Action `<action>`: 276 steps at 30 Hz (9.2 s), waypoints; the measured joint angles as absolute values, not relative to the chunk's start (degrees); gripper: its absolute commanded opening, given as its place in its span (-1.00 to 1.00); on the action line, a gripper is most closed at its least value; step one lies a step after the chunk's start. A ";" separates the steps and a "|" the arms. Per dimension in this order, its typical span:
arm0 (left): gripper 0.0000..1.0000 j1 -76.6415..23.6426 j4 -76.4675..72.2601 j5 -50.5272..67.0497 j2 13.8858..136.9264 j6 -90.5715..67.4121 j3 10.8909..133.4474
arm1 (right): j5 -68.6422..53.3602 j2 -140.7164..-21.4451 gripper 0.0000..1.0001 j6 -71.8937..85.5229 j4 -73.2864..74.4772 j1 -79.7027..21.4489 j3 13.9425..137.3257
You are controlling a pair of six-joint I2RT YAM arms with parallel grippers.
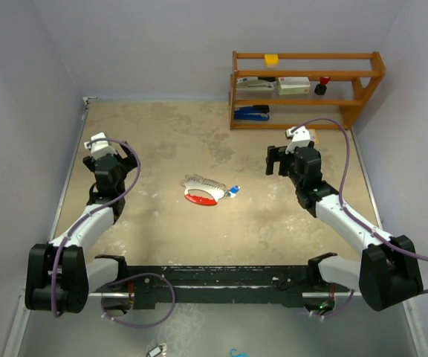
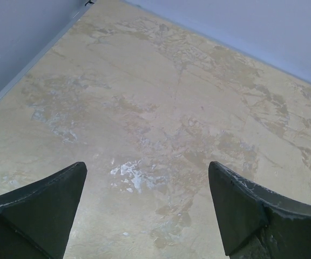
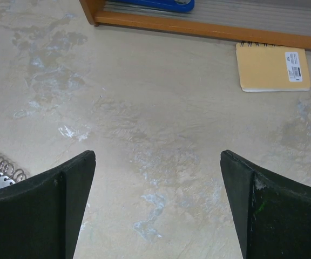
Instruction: Remove the keys from the keyring
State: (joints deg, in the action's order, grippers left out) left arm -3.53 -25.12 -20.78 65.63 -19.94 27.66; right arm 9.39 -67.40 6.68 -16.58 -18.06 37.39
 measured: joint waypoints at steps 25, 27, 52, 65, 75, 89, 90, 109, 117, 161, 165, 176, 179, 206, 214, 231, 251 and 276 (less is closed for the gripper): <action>0.83 -3.53 -24.53 -17.87 65.19 -19.94 28.38 | 3.22 -68.51 0.96 6.63 -16.14 -18.11 37.39; 0.83 -3.53 -24.45 -16.75 65.73 -19.94 28.93 | 3.05 -68.51 0.94 6.63 -16.16 -18.11 37.39; 0.83 -22.04 -21.23 -5.74 71.42 -17.12 32.36 | -4.49 -80.97 0.19 6.76 -11.29 -28.49 39.59; 0.42 -21.89 -24.34 -4.16 72.23 -21.04 31.38 | -8.95 -88.84 0.14 6.39 -10.50 -31.33 43.22; -0.33 -21.89 -24.60 -3.51 72.51 -21.54 31.29 | -8.97 -91.29 0.06 4.89 -8.86 -34.39 45.93; -0.65 -21.87 -24.77 -5.76 71.22 -21.50 31.03 | -4.14 -96.82 -0.17 2.90 -7.62 -36.77 49.28; -0.65 -21.87 -24.80 -5.85 71.22 -21.50 31.03 | -3.99 -96.88 -0.17 2.81 -7.62 -36.77 49.28; -0.77 -21.87 -24.58 -7.40 69.30 -21.43 30.09 | -2.50 -99.37 -0.26 1.78 -6.26 -37.56 53.49; -0.77 -21.87 -24.60 -8.32 68.77 -21.41 30.09 | -2.55 -99.37 -0.40 1.76 -6.04 -37.85 53.49; -0.70 -21.87 -32.75 8.14 83.55 -12.78 51.57 | 9.37 -87.77 -1.00 -15.62 -10.63 -41.15 63.29; -0.61 -21.87 -33.36 16.60 86.70 -12.82 56.55 | 9.30 -84.51 -1.00 -18.35 -11.55 -41.17 64.18; -0.31 -21.87 -43.51 35.86 86.89 -15.75 54.92 | 9.41 -78.17 -1.00 -24.88 -13.17 -41.19 64.60; -0.19 -21.87 -50.43 42.35 86.96 -20.03 54.15 | 9.47 -76.25 -1.00 -25.87 -13.26 -41.19 64.55; 0.13 -21.17 -87.29 62.30 99.50 -44.10 60.97 | -7.14 -68.49 -1.00 -22.44 -6.72 -41.21 64.49; -0.08 -20.69 -87.39 64.93 102.56 -48.60 60.97 | -7.27 -68.47 -1.00 -22.46 -6.39 -41.21 64.49; -0.64 -21.47 -87.42 66.28 105.34 -52.56 60.97 | -7.05 -68.53 -1.00 -22.48 -8.12 -41.10 64.49; -1.00 -21.80 -87.42 65.87 105.34 -52.36 60.97 | -4.75 -71.09 -1.00 -22.48 -13.28 -41.47 64.42; -1.00 -10.35 -87.46 80.12 112.75 -81.78 76.75 | 7.22 -69.19 -0.24 -22.79 -18.15 -41.30 59.57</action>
